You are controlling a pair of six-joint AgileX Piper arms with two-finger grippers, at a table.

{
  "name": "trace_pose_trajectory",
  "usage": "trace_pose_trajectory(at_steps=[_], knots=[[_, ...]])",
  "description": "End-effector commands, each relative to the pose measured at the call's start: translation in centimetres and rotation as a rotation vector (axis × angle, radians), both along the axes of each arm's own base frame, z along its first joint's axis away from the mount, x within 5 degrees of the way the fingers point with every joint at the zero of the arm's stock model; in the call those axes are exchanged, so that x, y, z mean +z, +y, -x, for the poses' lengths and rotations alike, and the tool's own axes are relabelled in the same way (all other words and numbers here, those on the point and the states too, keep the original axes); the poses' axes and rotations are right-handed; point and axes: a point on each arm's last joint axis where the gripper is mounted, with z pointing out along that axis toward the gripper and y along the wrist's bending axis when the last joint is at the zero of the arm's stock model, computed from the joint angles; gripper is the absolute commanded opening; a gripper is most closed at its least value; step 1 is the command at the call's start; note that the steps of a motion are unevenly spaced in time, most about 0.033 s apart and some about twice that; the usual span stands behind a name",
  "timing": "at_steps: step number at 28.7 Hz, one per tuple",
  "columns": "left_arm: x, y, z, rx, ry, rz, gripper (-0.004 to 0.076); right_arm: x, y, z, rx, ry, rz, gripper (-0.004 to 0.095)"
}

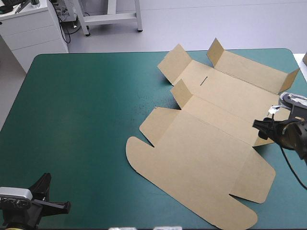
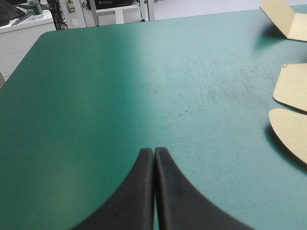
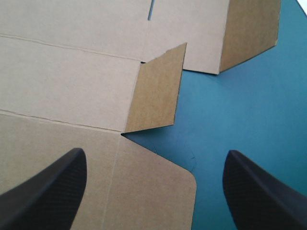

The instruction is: Fold the box

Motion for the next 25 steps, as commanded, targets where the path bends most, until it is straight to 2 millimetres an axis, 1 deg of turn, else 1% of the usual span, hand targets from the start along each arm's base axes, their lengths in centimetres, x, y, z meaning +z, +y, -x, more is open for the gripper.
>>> trace_pose_trajectory(at_steps=[1,4,6,9,12,15,20,24,25], knots=[[1.3,0.0,0.4,-0.003,-0.111,0.02,-0.0032,0.2,-1.9,-1.2,0.013,0.011,-0.066,0.0724],[1.3,0.0,0.4,-0.003,-0.111,0.02,-0.0032,-0.5,-3.7,-1.9,0.043,0.022,-0.192,0.0724],[1.3,0.0,0.4,-0.003,-0.111,0.02,-0.0032,-0.8,-5.0,-2.2,0.025,0.006,-0.262,0.0722],[1.3,0.0,0.4,-0.003,-0.111,0.02,-0.0032,-1.5,-7.2,-2.5,-0.035,0.009,-0.278,0.072],[1.3,0.0,0.4,-0.003,-0.111,0.02,-0.0032,-2.7,-8.7,-3.1,-0.061,0.052,-0.283,0.072],[1.3,0.0,0.4,-0.003,-0.111,0.02,-0.0032,-4.2,-9.4,-4.4,-0.067,0.088,-0.321,0.072],[1.3,0.0,0.4,-0.003,-0.111,0.02,-0.0032,-6.5,-10.1,-6.8,-0.066,0.091,-0.4,0.072],[1.3,0.0,0.4,-0.003,-0.111,0.02,-0.0032,-8.3,-10.6,-7.9,-0.083,0.129,-0.43,0.072],[1.3,0.0,0.4,-0.003,-0.111,0.02,-0.0032,-9.0,-10.8,-8.2,-0.085,0.152,-0.44,0.072]])
